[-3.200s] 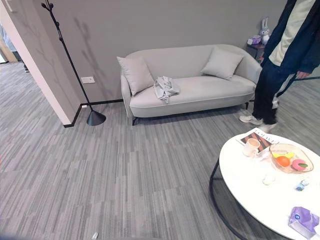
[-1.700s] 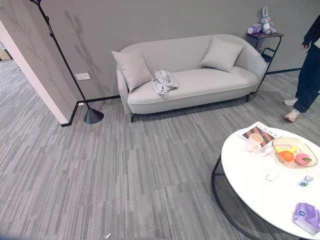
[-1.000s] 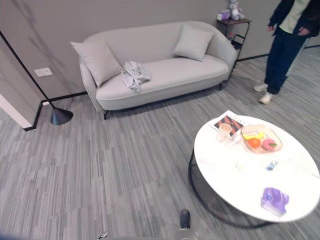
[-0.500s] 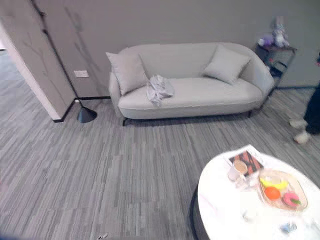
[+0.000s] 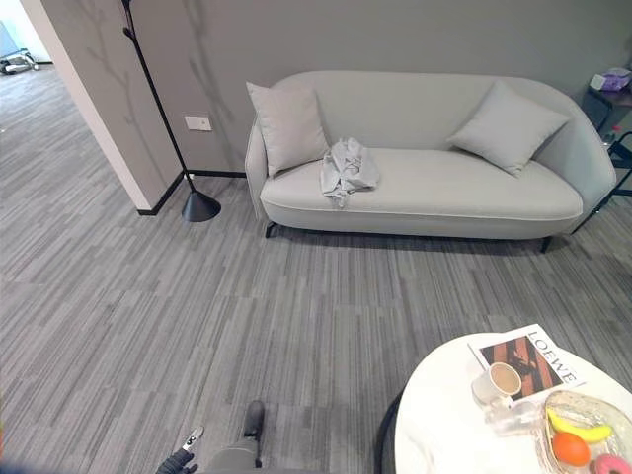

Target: Hang the clothes on the sofa on the clothes rack.

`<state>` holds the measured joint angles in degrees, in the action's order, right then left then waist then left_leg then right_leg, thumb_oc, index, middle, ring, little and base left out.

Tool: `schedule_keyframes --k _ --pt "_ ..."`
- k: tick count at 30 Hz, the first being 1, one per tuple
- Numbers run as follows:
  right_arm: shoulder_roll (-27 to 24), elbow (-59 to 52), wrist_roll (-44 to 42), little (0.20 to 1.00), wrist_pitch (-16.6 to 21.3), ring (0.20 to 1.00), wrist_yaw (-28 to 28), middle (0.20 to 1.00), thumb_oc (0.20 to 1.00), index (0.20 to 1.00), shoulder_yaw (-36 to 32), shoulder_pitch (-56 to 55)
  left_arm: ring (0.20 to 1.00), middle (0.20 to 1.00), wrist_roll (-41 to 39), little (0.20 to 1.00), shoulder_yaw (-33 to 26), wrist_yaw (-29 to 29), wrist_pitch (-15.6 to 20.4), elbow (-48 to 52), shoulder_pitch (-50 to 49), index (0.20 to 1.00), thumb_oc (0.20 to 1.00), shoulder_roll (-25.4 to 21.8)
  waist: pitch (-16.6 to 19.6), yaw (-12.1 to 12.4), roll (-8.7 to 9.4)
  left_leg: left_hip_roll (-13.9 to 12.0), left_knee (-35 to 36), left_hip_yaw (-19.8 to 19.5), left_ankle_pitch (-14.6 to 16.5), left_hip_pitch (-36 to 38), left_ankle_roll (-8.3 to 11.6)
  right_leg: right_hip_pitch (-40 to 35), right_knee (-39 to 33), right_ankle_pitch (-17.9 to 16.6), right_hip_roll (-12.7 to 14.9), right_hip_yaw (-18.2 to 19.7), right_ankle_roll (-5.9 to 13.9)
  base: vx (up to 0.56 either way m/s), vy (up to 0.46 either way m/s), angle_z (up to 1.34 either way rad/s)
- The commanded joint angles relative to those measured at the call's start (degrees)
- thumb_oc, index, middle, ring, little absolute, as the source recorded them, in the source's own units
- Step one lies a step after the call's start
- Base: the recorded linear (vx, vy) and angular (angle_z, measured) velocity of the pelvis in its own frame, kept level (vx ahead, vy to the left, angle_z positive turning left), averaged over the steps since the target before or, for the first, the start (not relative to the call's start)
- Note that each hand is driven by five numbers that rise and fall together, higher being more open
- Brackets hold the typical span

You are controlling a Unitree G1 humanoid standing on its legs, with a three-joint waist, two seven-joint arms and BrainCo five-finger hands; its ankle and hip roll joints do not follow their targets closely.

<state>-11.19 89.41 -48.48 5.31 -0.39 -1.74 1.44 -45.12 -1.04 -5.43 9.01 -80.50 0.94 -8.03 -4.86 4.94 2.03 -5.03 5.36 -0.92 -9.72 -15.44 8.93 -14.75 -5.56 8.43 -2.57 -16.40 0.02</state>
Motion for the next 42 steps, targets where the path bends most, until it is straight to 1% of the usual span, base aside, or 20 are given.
schedule_keyframes --k 1,4,6,8,9,13,14,15,16,18,19,20,22,25,30,35,36,37,41,42 --pt "0.04 -0.40 -2.48 1.000 -0.28 1.000 0.06 1.000 1.000 1.000 -2.38 -1.20 1.000 1.000 -7.50 1.000 -1.43 -1.58 -0.56 -3.65 1.95 1.000 1.000 2.23 2.61 2.08 -0.57 0.35 -0.36 1.37 -2.12 1.62 -2.33 -1.73 0.56 -1.13 5.53 8.13 3.53 0.45 0.185 -0.94" --pt "0.57 -0.37 -3.65 1.000 -0.59 1.000 0.60 1.000 1.000 1.000 -3.83 -1.24 1.000 1.000 -4.23 1.000 -2.77 -1.65 -1.10 -6.29 1.18 1.000 1.000 0.73 4.19 2.14 0.82 1.76 -3.07 0.58 -2.31 2.49 -3.96 -4.18 0.56 -0.58 7.89 9.70 4.66 0.48 0.242 -0.67" --pt "1.45 -0.79 -2.96 1.000 -0.88 1.000 1.32 1.000 1.000 1.000 -3.64 -1.41 1.000 1.000 -1.97 1.000 -4.02 -1.47 -1.41 -8.24 0.55 1.000 1.000 -0.76 5.16 2.26 2.07 2.89 -5.46 2.08 -0.09 2.69 -5.83 -3.24 4.42 -1.56 10.08 10.58 5.69 0.34 0.200 -0.16" --pt "1.67 -1.64 -2.23 1.000 -0.64 1.000 2.07 1.000 1.000 1.000 -3.23 -1.41 1.000 1.000 1.11 1.000 -3.64 -1.06 -1.27 -8.55 0.26 1.000 1.000 -1.70 5.66 2.05 2.74 4.63 -5.98 3.21 2.20 4.61 -7.68 -0.58 11.42 -5.07 11.76 11.47 7.25 0.31 0.225 0.00" --pt "1.74 -1.97 -2.45 1.000 -0.46 1.000 2.23 1.000 1.000 1.000 -3.29 -1.32 1.000 1.000 2.42 1.000 -2.94 -1.03 -1.15 -8.24 0.25 1.000 1.000 -1.83 5.64 1.93 2.56 5.59 -5.87 3.70 3.20 5.73 -8.91 1.87 16.34 -9.11 12.41 12.25 8.08 0.25 0.200 -0.23" --pt "1.74 -1.97 -2.45 1.000 -0.46 1.000 2.23 1.000 1.000 1.000 -3.29 -1.32 1.000 1.000 2.42 1.000 -2.94 -1.03 -1.15 -8.24 0.24 1.000 1.000 -1.83 5.68 1.95 2.56 5.57 -5.88 3.72 3.21 5.69 -8.91 1.92 16.35 -9.11 12.40 12.27 8.08 0.08 0.115 0.01" --pt "1.24 -3.40 -2.20 1.000 0.41 1.000 1.87 1.000 1.000 1.000 -3.33 -0.91 1.000 1.000 5.01 1.000 -0.01 -0.85 -1.08 -6.49 0.68 1.000 1.000 -2.05 2.70 -0.07 -0.13 7.01 -5.19 4.49 6.39 11.47 -12.06 10.77 35.64 -20.47 15.69 10.17 9.79 0.41 0.585 0.25" --pt "1.43 -4.39 -1.04 1.000 0.63 1.000 1.68 1.000 1.000 1.000 -2.49 -0.84 1.000 1.000 8.32 1.000 2.31 -0.35 -0.89 -6.36 1.11 1.000 1.000 -2.15 2.03 -1.00 -2.13 7.32 -4.20 5.44 8.28 15.04 -13.43 13.98 41.85 -21.26 19.30 5.46 9.77 0.65 0.723 0.00" --pt "1.30 -4.48 -0.74 1.000 0.37 1.000 1.93 1.000 1.000 1.000 -2.29 -1.61 1.000 1.000 9.69 1.000 3.16 -0.37 -0.76 -6.24 1.29 1.000 1.000 -2.38 1.81 -2.32 -2.84 7.75 -2.49 5.81 9.61 18.74 -13.92 17.43 43.17 -16.86 19.67 2.38 8.56 0.54 0.393 -0.23" --pt "0.52 -4.12 -0.90 1.000 0.35 1.000 1.74 1.000 1.000 1.000 -2.86 -1.98 1.000 1.000 11.11 1.000 3.76 -0.80 -0.75 -6.03 1.42 1.000 1.000 -2.53 1.48 -3.62 -3.43 7.42 -1.24 6.02 11.23 22.09 -12.94 20.02 33.44 -12.09 17.29 -0.44 7.55 0.43 0.057 -0.55" --pt "0.51 -4.12 -0.90 1.000 0.35 1.000 1.74 1.000 1.000 1.000 -2.86 -1.99 1.000 1.000 11.12 1.000 3.76 -0.80 -0.75 -6.03 1.42 1.000 1.000 -2.52 1.42 -3.66 -3.53 7.30 -1.24 5.97 11.26 22.19 -12.89 19.79 33.21 -12.16 17.15 -0.57 7.51 0.42 -0.109 -0.34" --pt "0.12 -4.26 -0.02 1.000 0.30 1.000 1.45 1.000 1.000 1.000 -2.79 -1.75 1.000 1.000 12.34 1.000 4.16 -0.67 -0.60 -6.50 1.60 1.000 1.000 -2.32 1.35 -4.23 -3.27 7.05 -0.39 5.83 12.82 24.55 -11.75 21.26 21.66 -13.28 17.39 -2.33 8.24 0.22 -0.081 0.04" --pt "0.06 -4.25 -0.07 1.000 0.04 1.000 1.62 1.000 1.000 1.000 -2.69 -1.39 1.000 1.000 12.89 1.000 4.36 -0.67 -0.39 -6.59 1.64 1.000 1.000 -2.04 1.31 -4.53 -3.03 7.01 -0.36 5.40 13.84 25.45 -11.04 21.39 15.14 -14.52 16.80 -1.98 8.83 0.30 -0.118 0.31" --pt "-0.07 -5.24 0.27 1.000 0.27 1.000 2.10 1.000 1.000 1.000 -2.46 -0.60 1.000 1.000 14.18 1.000 4.83 -0.67 0.84 -7.13 1.50 1.000 1.000 -1.29 0.92 -6.79 -2.19 6.29 -0.36 3.50 17.20 29.61 -9.51 24.99 0.85 -20.42 15.34 4.92 12.02 0.47 -0.123 0.16" --pt "-0.89 -5.11 2.66 1.000 0.33 1.000 2.30 1.000 1.000 1.000 -2.54 -1.86 1.000 1.000 17.11 1.000 5.23 -0.98 1.06 -8.00 1.33 1.000 1.000 -1.10 2.11 -8.03 -0.87 5.34 -0.36 0.98 20.31 33.14 -8.76 25.56 0.56 -21.31 14.11 9.82 12.15 0.32 -0.094 0.47" --pt "-0.89 -5.11 2.66 1.000 0.33 1.000 2.30 1.000 1.000 1.000 -2.54 -1.86 1.000 1.000 17.11 1.000 5.23 -0.98 1.06 -8.00 1.33 1.000 1.000 -1.10 2.10 -8.04 -0.87 5.33 -0.36 0.97 20.31 33.15 -8.75 25.55 0.56 -21.31 14.11 9.81 12.15 0.13 -0.071 0.23" --pt "-1.64 -4.53 3.62 1.000 0.21 1.000 1.90 1.000 1.000 1.000 -1.76 -1.58 1.000 1.000 17.03 1.000 4.75 -0.23 0.91 -7.63 0.92 1.000 1.000 -1.45 3.54 -7.70 -0.96 0.92 -0.36 -1.19 19.75 35.12 -7.32 24.30 3.47 -20.34 11.50 9.94 10.64 0.84 -0.537 -0.57" --pt "-2.00 -5.88 3.92 1.000 1.00 1.000 1.71 1.000 1.000 1.000 0.02 -0.68 1.000 1.000 16.44 1.000 5.14 0.59 1.24 -6.94 1.26 1.000 1.000 -1.67 4.10 -7.11 -1.68 -3.21 -3.15 -2.70 14.02 34.01 -5.34 23.82 7.29 -16.73 8.50 8.64 8.36 0.96 -0.628 -0.20" --pt "-3.26 -10.71 5.57 1.000 3.90 1.000 -1.03 1.000 1.000 1.000 1.29 0.81 1.000 1.000 14.45 1.000 5.03 1.40 1.11 -4.75 1.81 1.000 1.000 -1.81 4.50 -5.73 -0.19 -5.79 -21.22 -4.14 3.94 27.10 -3.28 16.75 5.10 -12.65 5.22 5.23 4.40 0.48 -0.363 0.88" --pt "-3.23 -10.72 5.58 1.000 3.90 1.000 -1.04 1.000 1.000 1.000 1.28 0.82 1.000 1.000 14.45 1.000 5.04 1.41 1.10 -4.75 1.83 1.000 1.000 -1.84 4.60 -5.89 0.01 -5.57 -21.18 -4.32 3.74 26.85 -3.31 16.87 5.04 -12.75 5.46 5.11 4.42 0.21 -0.207 0.19"
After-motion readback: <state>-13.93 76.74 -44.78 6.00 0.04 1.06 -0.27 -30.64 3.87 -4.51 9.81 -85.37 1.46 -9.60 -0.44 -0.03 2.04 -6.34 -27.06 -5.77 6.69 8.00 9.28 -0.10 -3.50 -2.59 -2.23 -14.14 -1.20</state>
